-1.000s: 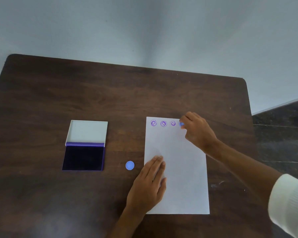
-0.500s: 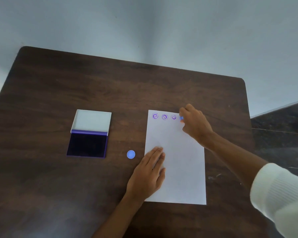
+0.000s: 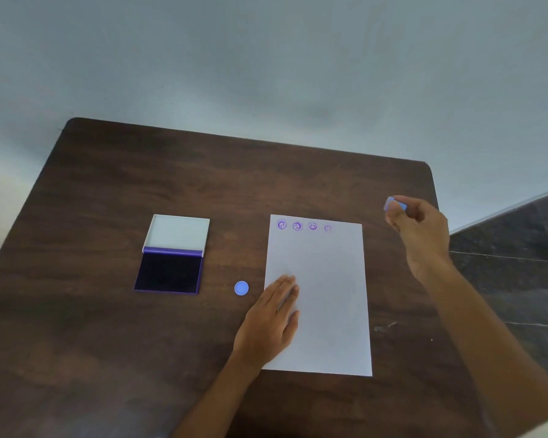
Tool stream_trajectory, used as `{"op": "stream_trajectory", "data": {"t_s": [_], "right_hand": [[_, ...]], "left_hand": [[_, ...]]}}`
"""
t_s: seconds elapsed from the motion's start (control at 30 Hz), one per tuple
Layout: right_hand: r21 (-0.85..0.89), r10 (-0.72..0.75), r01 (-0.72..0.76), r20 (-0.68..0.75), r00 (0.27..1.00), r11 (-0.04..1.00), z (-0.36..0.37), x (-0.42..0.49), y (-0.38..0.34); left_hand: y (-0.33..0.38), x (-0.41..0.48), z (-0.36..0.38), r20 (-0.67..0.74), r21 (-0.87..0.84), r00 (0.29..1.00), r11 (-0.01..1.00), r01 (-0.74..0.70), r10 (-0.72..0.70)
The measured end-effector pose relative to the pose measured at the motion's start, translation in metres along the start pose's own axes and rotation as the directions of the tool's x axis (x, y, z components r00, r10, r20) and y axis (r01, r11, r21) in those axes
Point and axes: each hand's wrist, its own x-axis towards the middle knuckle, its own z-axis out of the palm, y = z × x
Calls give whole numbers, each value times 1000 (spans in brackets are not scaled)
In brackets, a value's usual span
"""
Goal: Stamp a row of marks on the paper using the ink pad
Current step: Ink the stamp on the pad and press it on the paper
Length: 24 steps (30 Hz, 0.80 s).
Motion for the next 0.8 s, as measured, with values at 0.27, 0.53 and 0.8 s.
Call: {"op": "stream_trajectory", "data": {"t_s": [0.27, 0.53, 0.8], "right_hand": [[153, 138, -165, 171, 975, 974, 14, -73, -16], [-92, -40, 75, 340, 940, 993, 112, -144, -31], [-358, -168, 496, 652, 739, 791, 235, -185, -13]], "left_hand": [[10, 3, -27, -117, -169, 993, 985, -23, 4], [-67, -52, -134, -196, 3, 971, 990, 143, -140], [-147, -86, -173, -307, -102, 693, 746, 658, -653]]}}
